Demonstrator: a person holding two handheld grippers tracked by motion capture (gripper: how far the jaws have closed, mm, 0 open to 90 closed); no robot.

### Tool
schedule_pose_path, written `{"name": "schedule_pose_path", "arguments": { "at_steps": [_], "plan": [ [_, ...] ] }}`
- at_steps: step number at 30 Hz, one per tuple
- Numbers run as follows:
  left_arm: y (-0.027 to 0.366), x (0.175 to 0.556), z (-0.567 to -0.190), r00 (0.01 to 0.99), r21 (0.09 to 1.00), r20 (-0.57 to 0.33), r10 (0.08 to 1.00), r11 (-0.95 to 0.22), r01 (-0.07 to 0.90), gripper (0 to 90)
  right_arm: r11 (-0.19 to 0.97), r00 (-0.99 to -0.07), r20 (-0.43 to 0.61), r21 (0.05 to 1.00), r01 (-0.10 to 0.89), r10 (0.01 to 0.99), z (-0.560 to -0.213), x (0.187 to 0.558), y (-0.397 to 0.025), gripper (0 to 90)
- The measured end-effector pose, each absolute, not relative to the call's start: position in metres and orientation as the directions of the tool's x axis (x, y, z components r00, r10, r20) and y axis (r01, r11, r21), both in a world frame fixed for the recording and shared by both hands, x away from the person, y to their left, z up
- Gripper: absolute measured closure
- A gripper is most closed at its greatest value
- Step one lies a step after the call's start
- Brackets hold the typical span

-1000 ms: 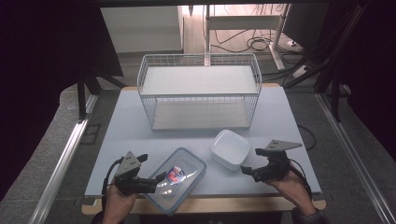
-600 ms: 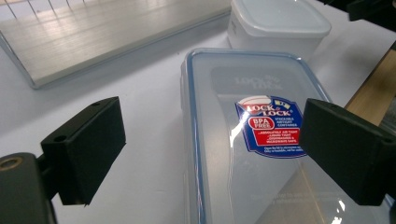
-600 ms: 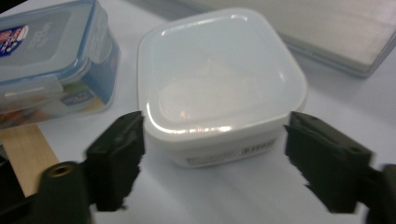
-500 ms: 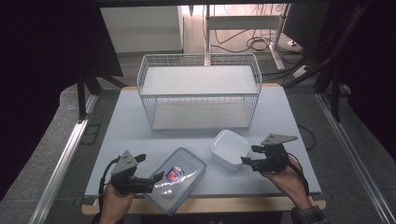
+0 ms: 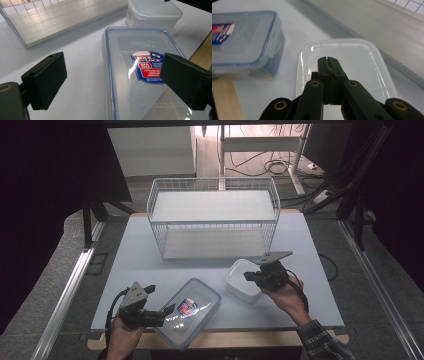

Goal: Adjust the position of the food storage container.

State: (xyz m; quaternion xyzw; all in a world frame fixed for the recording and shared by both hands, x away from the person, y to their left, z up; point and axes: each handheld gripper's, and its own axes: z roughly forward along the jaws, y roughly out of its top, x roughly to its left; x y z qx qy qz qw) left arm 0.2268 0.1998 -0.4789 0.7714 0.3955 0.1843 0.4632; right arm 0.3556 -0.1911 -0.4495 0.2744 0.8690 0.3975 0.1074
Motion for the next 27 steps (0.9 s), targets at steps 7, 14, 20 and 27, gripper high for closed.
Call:
{"name": "schedule_pose_path", "arguments": {
  "at_steps": [7, 14, 20, 27],
  "plan": [
    [0.200, 0.227, -0.480, 0.616, 0.857, -0.076, 0.784, -0.264, 0.442, 7.1, 0.499, -0.820, 0.080, 0.758, 0.419, 0.567, -0.453, 0.375, -0.171, 89.9],
    [0.200, 0.227, -0.482, 0.615, 0.858, -0.073, 0.785, -0.265, 0.440, 7.1, 0.553, -0.834, 0.034, 0.734, 0.395, 0.550, -0.461, 0.387, -0.136, 89.8],
    [0.201, 0.229, -0.484, 0.614, 0.856, -0.088, 0.784, -0.256, 0.449, 7.2, 0.637, -0.850, -0.029, 0.676, 0.371, 0.527, -0.472, 0.399, -0.113, 89.8],
    [0.203, 0.229, -0.485, 0.613, 0.861, -0.098, 0.784, -0.242, 0.448, 7.3, 0.683, -0.861, -0.068, 0.642, 0.349, 0.504, -0.473, 0.396, -0.113, 89.9]
  ]
}}
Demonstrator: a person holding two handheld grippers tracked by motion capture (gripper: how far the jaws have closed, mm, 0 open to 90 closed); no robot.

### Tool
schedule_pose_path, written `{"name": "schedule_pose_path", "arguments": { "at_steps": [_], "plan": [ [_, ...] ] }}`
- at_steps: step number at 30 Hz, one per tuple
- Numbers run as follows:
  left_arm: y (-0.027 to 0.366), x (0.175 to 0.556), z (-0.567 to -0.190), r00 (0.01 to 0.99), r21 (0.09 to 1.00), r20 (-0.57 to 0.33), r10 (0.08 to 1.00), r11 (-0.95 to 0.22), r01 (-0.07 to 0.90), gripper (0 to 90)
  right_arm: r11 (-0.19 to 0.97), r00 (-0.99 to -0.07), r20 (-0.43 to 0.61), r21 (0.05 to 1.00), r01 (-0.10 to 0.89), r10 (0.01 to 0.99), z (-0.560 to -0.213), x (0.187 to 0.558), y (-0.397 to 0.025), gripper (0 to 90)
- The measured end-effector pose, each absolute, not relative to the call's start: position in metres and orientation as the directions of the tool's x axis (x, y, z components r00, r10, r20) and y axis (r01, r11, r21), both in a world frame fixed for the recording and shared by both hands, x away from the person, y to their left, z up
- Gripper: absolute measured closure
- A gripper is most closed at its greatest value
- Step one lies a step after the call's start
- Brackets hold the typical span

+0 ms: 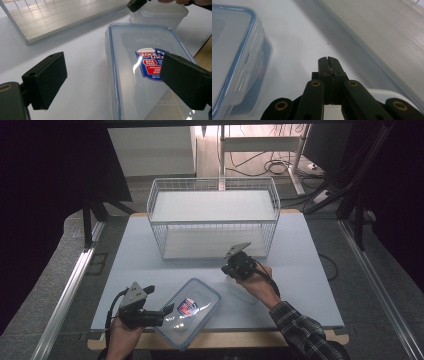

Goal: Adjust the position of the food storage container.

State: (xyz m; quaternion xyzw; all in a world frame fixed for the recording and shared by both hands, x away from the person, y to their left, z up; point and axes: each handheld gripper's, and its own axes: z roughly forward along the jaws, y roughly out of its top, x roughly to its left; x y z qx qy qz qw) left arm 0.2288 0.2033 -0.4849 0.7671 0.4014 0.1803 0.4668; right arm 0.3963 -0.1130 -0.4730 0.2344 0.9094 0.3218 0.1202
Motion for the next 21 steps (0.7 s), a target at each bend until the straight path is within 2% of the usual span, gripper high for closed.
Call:
{"name": "schedule_pose_path", "arguments": {
  "at_steps": [13, 21],
  "plan": [
    [0.200, 0.229, -0.486, 0.617, 0.860, -0.100, 0.780, -0.244, 0.448, 7.1, 0.664, -0.841, -0.053, 0.641, 0.384, 0.538, -0.470, 0.372, -0.159, 89.9],
    [0.200, 0.228, -0.486, 0.616, 0.870, -0.111, 0.780, -0.224, 0.440, 6.0, 0.634, -0.805, -0.051, 0.647, 0.424, 0.591, -0.469, 0.359, -0.195, 89.9]
  ]
}}
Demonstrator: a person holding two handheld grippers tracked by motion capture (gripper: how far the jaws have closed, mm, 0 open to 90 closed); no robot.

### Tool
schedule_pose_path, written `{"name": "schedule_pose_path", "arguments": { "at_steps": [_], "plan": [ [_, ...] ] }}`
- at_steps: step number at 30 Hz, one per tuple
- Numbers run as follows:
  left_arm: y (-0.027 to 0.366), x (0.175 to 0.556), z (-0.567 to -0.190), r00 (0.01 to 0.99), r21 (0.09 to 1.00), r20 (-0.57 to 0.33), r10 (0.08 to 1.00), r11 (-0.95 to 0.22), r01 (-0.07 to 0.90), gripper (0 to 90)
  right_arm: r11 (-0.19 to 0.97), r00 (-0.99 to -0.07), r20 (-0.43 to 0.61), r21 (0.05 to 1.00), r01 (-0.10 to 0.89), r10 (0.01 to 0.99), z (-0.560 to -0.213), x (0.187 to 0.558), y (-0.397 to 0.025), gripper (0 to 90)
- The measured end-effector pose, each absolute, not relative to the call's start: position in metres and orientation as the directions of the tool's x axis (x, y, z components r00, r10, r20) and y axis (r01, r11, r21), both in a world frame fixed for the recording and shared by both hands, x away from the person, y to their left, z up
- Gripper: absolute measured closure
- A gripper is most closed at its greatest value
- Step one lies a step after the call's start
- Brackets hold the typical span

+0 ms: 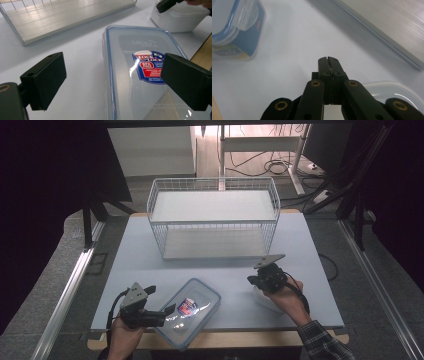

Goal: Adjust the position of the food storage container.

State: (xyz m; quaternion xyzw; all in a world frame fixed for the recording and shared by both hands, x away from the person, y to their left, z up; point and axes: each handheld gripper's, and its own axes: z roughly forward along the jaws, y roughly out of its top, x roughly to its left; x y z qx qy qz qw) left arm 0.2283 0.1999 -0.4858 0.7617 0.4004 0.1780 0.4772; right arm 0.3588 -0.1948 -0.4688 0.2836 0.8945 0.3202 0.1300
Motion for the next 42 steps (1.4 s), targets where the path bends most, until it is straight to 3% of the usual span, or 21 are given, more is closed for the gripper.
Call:
{"name": "schedule_pose_path", "arguments": {
  "at_steps": [12, 25, 28, 32, 33, 34, 35, 37, 42],
  "plan": [
    [0.198, 0.226, -0.485, 0.615, 0.872, -0.074, 0.785, -0.248, 0.422, 5.8, 0.603, -0.778, -0.021, 0.645, 0.470, 0.628, -0.466, 0.328, -0.234, 88.4],
    [0.202, 0.214, -0.479, 0.593, 0.845, -0.125, 0.796, -0.227, 0.484, 7.5, 0.576, -0.739, -0.031, 0.648, 0.498, 0.674, -0.463, 0.312, -0.261, 87.8],
    [0.207, 0.201, -0.475, 0.594, 0.854, -0.113, 0.796, -0.228, 0.468, 20.0, 0.567, -0.749, -0.028, 0.673, 0.475, 0.661, -0.460, 0.311, -0.259, 86.9],
    [0.216, 0.182, -0.474, 0.614, 0.858, -0.139, 0.777, -0.215, 0.467, 55.4, 0.569, -0.762, -0.033, 0.686, 0.453, 0.646, -0.459, 0.308, -0.253, 86.4],
    [0.216, 0.182, -0.474, 0.614, 0.858, -0.139, 0.777, -0.215, 0.467, 61.5, 0.569, -0.762, -0.033, 0.686, 0.453, 0.646, -0.459, 0.308, -0.253, 86.4],
    [0.218, 0.178, -0.476, 0.614, 0.853, -0.149, 0.775, -0.214, 0.476, 61.5, 0.570, -0.765, -0.032, 0.688, 0.450, 0.643, -0.459, 0.308, -0.251, 86.3],
    [0.219, 0.175, -0.478, 0.612, 0.845, -0.154, 0.775, -0.218, 0.489, 75.0, 0.572, -0.770, -0.033, 0.690, 0.443, 0.637, -0.459, 0.306, -0.249, 86.2],
    [0.221, 0.169, -0.484, 0.616, 0.834, -0.161, 0.771, -0.227, 0.503, 82.4, 0.573, -0.773, -0.033, 0.691, 0.441, 0.634, -0.459, 0.306, -0.248, 86.1],
    [0.223, 0.156, -0.491, 0.629, 0.833, -0.170, 0.758, -0.230, 0.503, 89.8, 0.581, -0.780, -0.036, 0.689, 0.433, 0.624, -0.461, 0.304, -0.244, 85.2]
  ]
}}
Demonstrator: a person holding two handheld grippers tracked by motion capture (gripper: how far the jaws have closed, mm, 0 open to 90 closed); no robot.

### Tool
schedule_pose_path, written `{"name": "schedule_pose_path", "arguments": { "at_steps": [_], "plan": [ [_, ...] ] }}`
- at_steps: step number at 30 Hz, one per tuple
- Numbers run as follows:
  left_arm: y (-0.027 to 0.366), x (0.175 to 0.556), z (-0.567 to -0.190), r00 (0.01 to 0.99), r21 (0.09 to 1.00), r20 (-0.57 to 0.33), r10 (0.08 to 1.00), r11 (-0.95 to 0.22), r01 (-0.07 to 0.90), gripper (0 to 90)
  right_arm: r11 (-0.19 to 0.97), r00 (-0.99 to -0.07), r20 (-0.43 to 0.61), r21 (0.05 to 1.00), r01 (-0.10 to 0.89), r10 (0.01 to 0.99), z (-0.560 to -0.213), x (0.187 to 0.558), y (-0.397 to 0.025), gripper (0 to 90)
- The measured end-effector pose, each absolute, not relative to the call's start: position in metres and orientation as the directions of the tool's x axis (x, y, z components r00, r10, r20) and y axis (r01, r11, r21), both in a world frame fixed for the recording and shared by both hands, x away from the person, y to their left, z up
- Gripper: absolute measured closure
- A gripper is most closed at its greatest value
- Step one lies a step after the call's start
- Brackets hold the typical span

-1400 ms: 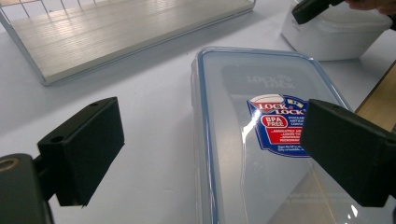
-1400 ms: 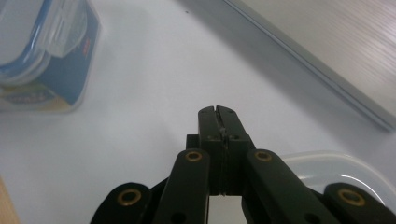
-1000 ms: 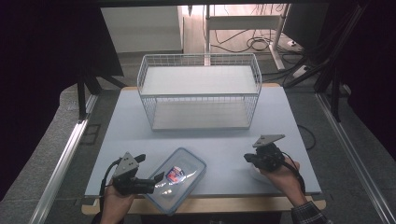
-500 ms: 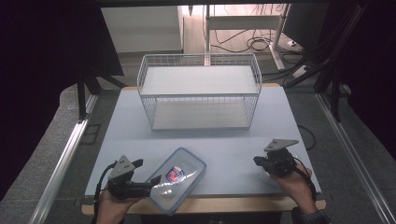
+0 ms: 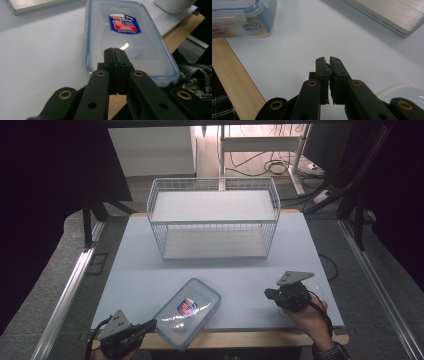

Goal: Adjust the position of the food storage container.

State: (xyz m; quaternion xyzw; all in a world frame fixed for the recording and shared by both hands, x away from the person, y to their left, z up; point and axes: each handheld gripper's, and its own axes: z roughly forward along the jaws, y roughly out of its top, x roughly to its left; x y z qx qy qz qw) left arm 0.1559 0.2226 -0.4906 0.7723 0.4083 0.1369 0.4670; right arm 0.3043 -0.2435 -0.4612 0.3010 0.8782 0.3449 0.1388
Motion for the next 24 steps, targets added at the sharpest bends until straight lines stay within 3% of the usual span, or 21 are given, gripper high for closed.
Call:
{"name": "schedule_pose_path", "arguments": {
  "at_steps": [8, 24],
  "plan": [
    [0.208, 0.143, -0.501, 0.656, 0.804, -0.118, 0.746, -0.316, 0.504, 89.8, 0.587, -0.782, -0.039, 0.684, 0.433, 0.622, -0.465, 0.304, -0.240, 83.7],
    [0.201, 0.166, -0.508, 0.538, 0.814, -0.124, 0.834, -0.225, 0.536, 89.9, 0.583, -0.811, -0.021, 0.705, 0.402, 0.584, -0.470, 0.307, -0.219, 84.1]
  ]
}}
